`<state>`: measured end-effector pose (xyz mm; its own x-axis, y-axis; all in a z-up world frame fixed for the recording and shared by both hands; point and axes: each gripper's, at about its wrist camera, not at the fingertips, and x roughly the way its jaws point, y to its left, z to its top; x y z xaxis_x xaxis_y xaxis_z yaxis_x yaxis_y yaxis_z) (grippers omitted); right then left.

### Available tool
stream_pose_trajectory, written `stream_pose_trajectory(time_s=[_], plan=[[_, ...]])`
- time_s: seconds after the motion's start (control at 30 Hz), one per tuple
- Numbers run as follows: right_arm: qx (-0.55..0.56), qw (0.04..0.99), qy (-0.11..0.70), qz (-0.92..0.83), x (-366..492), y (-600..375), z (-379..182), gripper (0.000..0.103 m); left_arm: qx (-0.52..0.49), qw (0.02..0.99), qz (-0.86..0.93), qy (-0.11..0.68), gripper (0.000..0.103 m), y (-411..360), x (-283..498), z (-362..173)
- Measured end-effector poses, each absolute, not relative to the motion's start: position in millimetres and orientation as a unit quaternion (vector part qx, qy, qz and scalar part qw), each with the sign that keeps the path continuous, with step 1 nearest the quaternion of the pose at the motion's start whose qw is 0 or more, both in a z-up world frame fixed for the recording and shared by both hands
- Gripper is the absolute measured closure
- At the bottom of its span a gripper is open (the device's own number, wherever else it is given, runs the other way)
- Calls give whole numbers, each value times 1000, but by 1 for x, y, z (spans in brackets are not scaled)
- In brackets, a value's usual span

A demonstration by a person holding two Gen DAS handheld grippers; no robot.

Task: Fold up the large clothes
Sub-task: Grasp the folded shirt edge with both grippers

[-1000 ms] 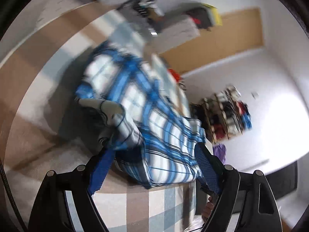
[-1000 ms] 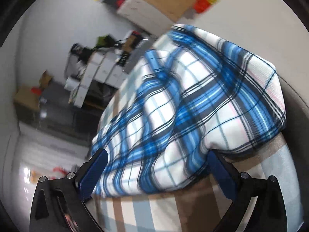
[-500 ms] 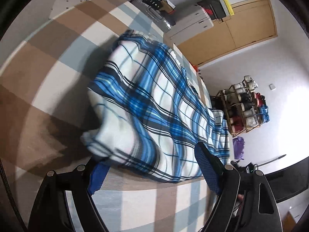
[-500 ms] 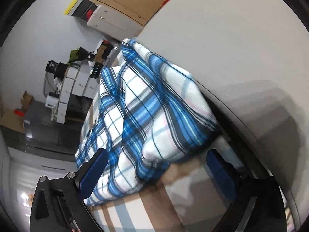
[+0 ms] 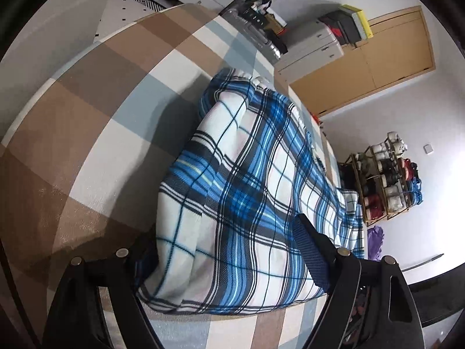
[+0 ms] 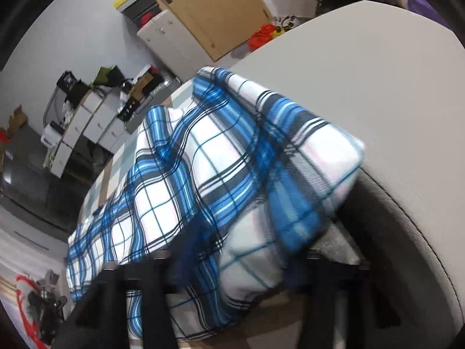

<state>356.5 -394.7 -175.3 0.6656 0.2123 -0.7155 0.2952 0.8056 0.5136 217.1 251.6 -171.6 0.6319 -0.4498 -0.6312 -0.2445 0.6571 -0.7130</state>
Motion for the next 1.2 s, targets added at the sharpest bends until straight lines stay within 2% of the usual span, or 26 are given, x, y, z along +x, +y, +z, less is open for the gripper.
stream_pose_trajectory(time_s=[0.03,0.07,0.1,0.23,0.5,0.73,0.97,1.07,1.1,1.2], plan=[[308,860,406,-29,354,-396,-175,88,-407,805,-65,427,70,251,217,-173],[304,862,404,-31,353,-398,-175,88,-403,802,-68,435,88,249,217,-176],[303,866,398,-25,351,-398,-174,89,-402,799,-72,441,102,248,219,-178],[267,874,406,-19,345,-392,-170,93,-433,792,-70,425,102,259,206,-182],[202,878,432,26,335,-373,-156,93,-426,801,-68,416,102,268,171,-166],[219,873,429,76,284,-373,-153,93,-405,814,-81,408,102,274,118,-148],[256,873,407,82,222,-386,-161,93,-373,819,-92,427,102,260,87,-156],[264,875,399,70,198,-391,-168,92,-358,816,-84,446,96,257,88,-158],[273,873,398,69,194,-392,-170,88,-349,819,-80,449,90,256,87,-156],[303,866,393,62,181,-398,-179,83,-314,831,-67,455,81,252,87,-146]])
